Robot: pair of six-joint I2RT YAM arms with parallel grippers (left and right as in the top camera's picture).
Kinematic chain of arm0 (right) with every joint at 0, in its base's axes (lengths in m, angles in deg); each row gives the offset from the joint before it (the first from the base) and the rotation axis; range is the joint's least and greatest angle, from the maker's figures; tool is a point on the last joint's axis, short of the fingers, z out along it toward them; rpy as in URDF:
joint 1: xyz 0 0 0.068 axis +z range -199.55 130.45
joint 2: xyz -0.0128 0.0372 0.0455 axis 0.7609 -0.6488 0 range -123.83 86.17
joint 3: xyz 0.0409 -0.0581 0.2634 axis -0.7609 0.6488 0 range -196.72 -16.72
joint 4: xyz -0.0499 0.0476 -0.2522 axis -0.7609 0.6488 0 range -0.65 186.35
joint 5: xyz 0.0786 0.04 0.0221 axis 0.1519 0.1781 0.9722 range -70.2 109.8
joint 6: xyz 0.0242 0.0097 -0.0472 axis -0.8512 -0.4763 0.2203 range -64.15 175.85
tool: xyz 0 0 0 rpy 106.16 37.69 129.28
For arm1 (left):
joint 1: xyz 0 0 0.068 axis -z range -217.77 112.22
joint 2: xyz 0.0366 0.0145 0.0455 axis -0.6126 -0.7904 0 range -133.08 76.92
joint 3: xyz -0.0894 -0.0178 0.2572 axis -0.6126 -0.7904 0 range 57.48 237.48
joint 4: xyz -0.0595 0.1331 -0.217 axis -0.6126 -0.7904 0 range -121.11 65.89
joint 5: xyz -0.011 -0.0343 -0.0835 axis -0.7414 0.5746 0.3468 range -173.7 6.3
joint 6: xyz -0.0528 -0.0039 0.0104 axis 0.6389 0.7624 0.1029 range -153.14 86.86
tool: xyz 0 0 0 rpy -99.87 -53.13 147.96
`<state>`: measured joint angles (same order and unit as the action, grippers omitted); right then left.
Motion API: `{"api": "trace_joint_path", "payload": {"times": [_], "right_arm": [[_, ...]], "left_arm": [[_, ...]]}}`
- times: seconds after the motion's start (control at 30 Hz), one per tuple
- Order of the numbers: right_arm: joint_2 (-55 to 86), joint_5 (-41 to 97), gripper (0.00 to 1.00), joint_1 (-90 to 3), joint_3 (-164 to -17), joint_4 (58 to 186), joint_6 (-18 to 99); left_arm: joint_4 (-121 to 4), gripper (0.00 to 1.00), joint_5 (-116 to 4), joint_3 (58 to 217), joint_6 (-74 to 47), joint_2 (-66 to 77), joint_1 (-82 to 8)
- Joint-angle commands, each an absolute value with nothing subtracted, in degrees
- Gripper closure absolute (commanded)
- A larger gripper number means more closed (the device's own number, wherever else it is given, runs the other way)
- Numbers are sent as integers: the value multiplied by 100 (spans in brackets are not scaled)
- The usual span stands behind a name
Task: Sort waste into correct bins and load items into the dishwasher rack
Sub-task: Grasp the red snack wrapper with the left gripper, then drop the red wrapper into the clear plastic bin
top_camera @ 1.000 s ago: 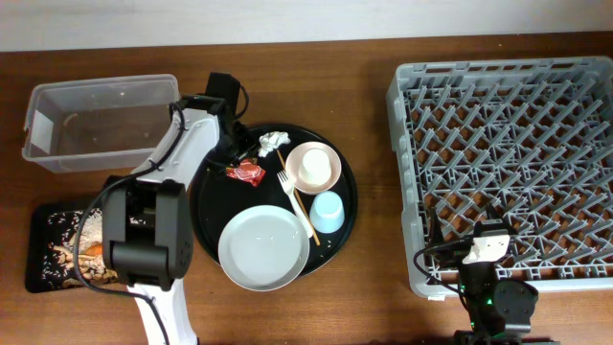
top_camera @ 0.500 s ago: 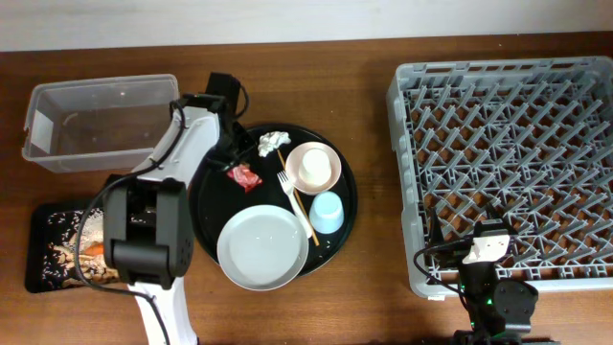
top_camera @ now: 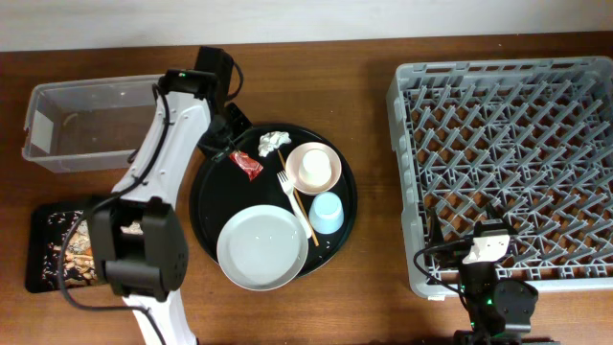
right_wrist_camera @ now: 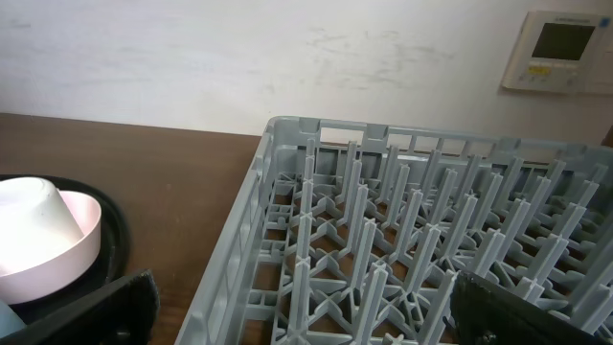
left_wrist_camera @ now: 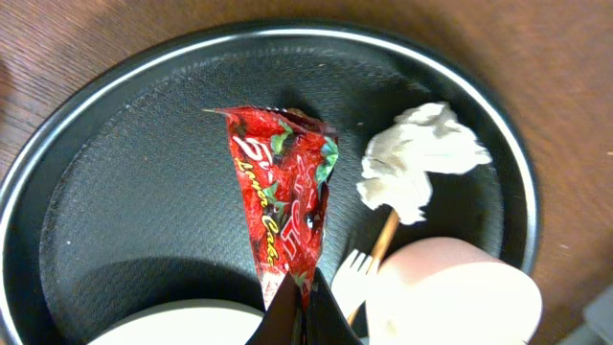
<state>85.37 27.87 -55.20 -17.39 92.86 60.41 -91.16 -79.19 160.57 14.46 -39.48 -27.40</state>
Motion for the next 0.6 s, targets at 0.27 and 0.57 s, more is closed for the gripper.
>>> {"api": "trace_joint_path", "payload": {"times": [0.27,0.57], "right_arm": [[8580,2820,1,-5553,-1704,9305,6030],[8580,2820,1,-5553,-1704,9308,6030]], "left_arm": [[-8023,99,-8085,16295,1376,-3187,-3949],[-7345,16,-8514,16290,1395,-3471,-5167]]}}
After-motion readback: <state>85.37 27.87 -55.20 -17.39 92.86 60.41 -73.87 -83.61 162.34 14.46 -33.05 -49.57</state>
